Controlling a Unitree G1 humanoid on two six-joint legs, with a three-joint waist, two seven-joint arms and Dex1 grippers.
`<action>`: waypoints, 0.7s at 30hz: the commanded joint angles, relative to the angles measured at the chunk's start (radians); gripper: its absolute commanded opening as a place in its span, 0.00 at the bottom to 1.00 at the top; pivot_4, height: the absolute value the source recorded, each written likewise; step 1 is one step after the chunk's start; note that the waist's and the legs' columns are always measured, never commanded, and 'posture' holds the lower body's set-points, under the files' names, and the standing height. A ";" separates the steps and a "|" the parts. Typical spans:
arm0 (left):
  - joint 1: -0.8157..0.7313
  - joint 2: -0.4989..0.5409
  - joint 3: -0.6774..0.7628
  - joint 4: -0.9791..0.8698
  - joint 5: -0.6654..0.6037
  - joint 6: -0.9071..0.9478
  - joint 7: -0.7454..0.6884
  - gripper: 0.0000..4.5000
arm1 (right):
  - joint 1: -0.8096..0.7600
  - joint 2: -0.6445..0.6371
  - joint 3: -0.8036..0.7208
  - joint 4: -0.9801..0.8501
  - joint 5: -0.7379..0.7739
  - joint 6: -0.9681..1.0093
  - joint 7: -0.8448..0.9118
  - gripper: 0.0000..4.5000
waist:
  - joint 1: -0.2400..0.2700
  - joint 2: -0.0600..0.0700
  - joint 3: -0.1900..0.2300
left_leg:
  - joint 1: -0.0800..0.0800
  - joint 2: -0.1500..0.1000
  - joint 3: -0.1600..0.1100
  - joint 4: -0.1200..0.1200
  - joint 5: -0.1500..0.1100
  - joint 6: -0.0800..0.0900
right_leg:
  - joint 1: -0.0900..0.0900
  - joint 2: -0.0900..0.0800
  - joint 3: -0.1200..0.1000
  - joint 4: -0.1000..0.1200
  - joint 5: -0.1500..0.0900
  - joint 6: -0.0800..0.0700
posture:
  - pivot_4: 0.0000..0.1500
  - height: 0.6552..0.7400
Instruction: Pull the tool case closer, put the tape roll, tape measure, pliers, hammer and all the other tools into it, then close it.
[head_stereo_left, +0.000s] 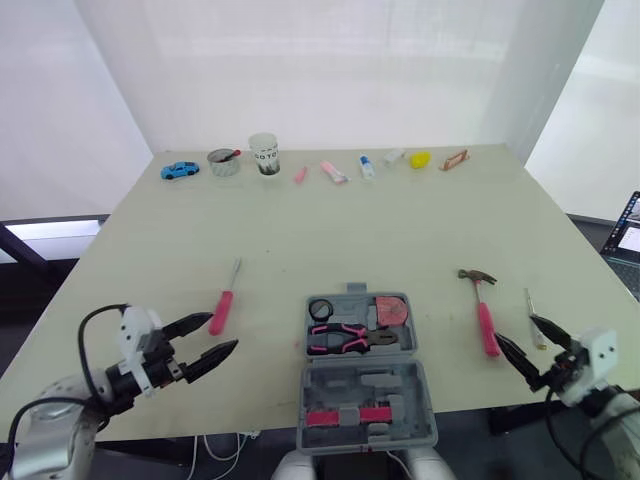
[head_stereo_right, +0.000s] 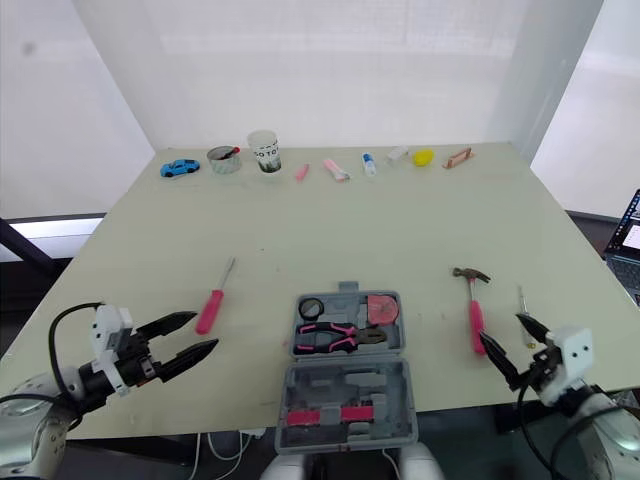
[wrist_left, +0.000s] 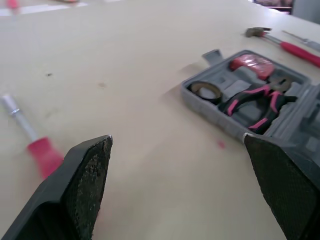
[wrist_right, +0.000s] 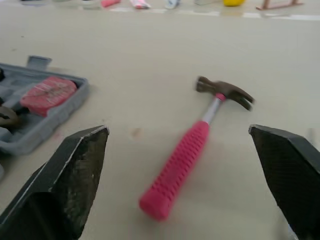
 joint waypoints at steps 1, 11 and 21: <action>0.028 -0.009 0.059 -0.023 -0.007 -0.034 0.035 1.00 | 0.036 0.007 -0.053 0.006 0.018 -0.046 -0.004 0.99 | 0.000 0.000 0.000 | 0.000 0.000 0.000 0.000 0.000 0.000 | 0.000 0.000 0.000 0.000 0.000 0.000 | 1.00 1.00; 0.115 0.037 0.168 0.124 0.001 -0.105 0.007 1.00 | 0.160 0.016 -0.174 0.079 0.050 -0.084 -0.011 0.99 | -0.001 0.000 0.000 | 0.000 0.004 0.000 -0.001 0.000 0.000 | -0.002 -0.001 0.000 -0.002 0.000 -0.001 | 1.00 1.00; 0.121 0.049 0.044 0.041 0.051 -0.147 -0.100 1.00 | 0.223 -0.075 -0.084 -0.073 0.065 0.041 0.103 0.99 | 0.000 0.000 0.000 | 0.001 0.004 0.000 -0.002 -0.001 -0.001 | -0.002 -0.013 -0.002 -0.002 0.001 -0.003 | 1.00 1.00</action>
